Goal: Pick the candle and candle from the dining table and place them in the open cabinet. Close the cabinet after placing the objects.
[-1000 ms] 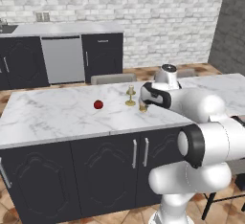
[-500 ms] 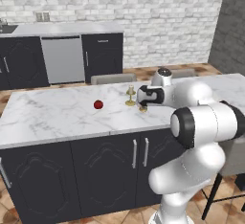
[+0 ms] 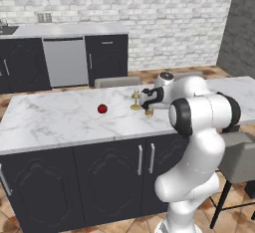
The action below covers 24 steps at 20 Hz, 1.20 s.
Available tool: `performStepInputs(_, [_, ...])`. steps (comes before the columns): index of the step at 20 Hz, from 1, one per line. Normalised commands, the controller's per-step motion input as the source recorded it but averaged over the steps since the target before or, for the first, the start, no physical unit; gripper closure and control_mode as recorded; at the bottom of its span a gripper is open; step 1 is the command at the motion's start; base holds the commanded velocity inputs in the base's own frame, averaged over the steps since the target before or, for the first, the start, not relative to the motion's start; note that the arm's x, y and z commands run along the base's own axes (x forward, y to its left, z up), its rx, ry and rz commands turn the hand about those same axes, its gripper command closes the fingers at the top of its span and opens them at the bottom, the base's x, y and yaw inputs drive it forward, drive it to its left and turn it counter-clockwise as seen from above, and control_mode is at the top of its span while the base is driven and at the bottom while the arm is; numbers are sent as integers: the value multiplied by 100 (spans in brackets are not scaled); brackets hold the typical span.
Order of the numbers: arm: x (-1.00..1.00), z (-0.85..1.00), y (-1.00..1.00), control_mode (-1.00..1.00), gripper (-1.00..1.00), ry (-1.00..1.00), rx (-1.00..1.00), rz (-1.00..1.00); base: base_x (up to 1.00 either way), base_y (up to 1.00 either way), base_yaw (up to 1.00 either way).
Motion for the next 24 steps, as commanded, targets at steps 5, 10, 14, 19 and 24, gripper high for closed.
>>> performStepInputs(5, [43,-19,-3,-100,-100,0,0,0,0,0,0])
performStepInputs(10, [38,-19,-3,-100,-100,0,0,0,0,0,0])
performStepInputs(14, [30,-22,-3,-100,-100,0,0,0,0,0,0])
performStepInputs(19, [27,-21,-6,-100,-100,0,0,0,0,0,0])
performStepInputs(24, [17,-19,-5,-100,-100,0,0,0,0,0,0])
